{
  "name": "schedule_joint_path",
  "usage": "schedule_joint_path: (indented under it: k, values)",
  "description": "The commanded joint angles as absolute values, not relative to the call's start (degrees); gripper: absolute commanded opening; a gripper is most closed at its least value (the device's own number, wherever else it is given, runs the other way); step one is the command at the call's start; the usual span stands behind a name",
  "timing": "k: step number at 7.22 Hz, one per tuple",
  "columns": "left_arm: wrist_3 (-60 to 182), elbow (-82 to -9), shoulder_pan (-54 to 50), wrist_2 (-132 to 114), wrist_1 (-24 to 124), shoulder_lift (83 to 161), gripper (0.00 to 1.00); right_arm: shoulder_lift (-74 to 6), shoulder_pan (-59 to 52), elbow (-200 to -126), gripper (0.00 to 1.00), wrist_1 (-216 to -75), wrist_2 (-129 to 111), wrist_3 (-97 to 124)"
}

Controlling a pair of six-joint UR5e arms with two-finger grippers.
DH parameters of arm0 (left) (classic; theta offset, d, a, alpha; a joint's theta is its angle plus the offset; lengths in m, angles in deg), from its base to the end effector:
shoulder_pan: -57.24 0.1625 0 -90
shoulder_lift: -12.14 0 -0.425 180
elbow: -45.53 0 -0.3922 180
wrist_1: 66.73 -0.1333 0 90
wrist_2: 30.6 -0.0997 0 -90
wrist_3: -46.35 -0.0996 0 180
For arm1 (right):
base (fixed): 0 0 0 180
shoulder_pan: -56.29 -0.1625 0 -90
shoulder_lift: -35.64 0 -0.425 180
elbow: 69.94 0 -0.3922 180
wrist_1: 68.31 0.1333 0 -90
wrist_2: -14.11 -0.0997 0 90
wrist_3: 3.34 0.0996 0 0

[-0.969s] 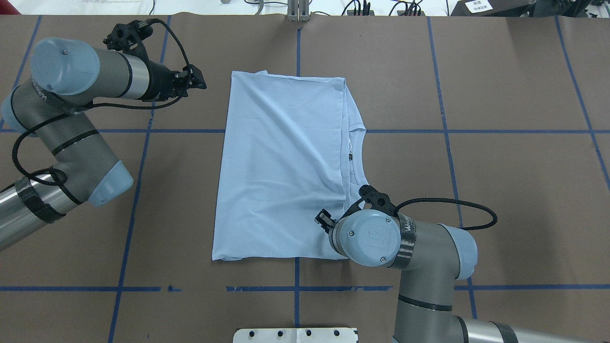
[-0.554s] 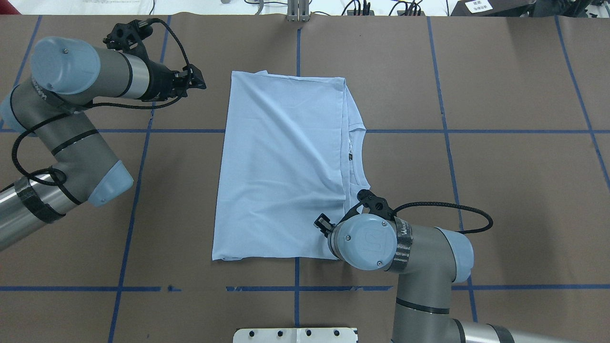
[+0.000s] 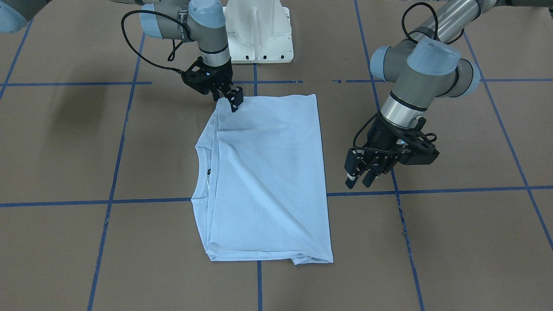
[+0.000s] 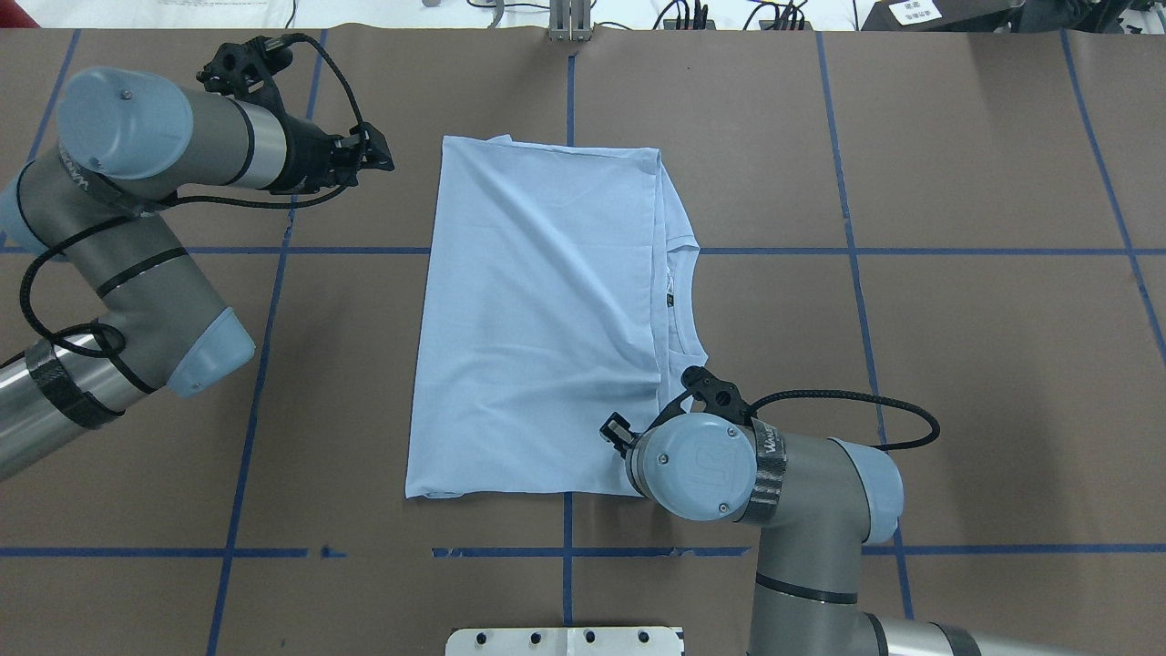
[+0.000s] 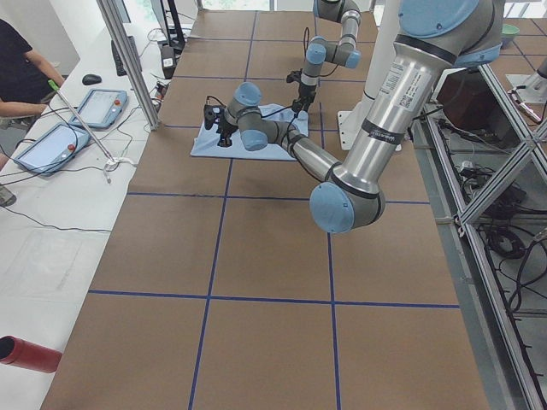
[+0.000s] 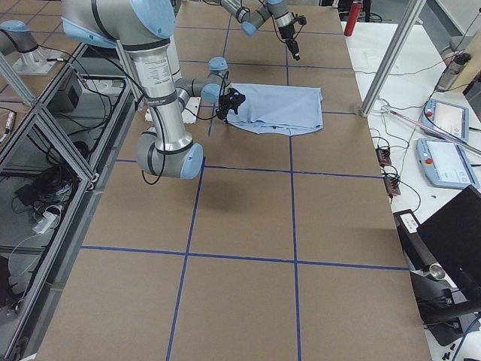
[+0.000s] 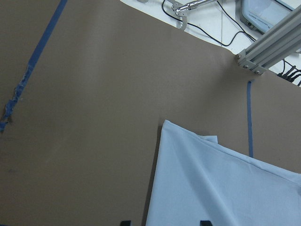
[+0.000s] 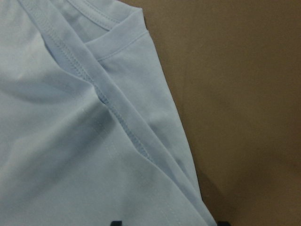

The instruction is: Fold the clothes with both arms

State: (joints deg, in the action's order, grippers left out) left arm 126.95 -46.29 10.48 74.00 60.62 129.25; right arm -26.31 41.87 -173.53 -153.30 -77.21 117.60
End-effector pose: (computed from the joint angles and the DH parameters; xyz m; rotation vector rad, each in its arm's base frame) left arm 0.3769 -0.5588 0.2986 0.3450 1.1299 -0.4280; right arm -0.5812 -0.2847 0.2728 -0.1419 -0.8224 0.7372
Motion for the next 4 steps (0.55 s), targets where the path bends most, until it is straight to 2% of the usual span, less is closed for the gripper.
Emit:
schedule_joint_path:
  k: [1, 2, 3, 4]
  values:
    - [126.9, -46.4, 10.5, 74.0, 60.5, 129.2, 0.58, -26.4, 41.9, -173.5, 0.6, -153.4, -77.2, 117.6]
    - [126.9, -46.3, 10.5, 74.0, 60.6, 129.2, 0.58, -26.3, 41.9, -173.5, 0.58, -153.4, -77.2, 117.6]
    - [126.9, -46.3, 10.5, 74.0, 60.5, 129.2, 0.58, -26.4, 41.8, -173.4, 0.5, -153.4, -77.2, 117.7]
    - [126.9, -46.4, 10.5, 73.9, 60.5, 129.2, 0.58, -26.2, 41.6, -173.4, 0.06, -153.3, -77.2, 117.6]
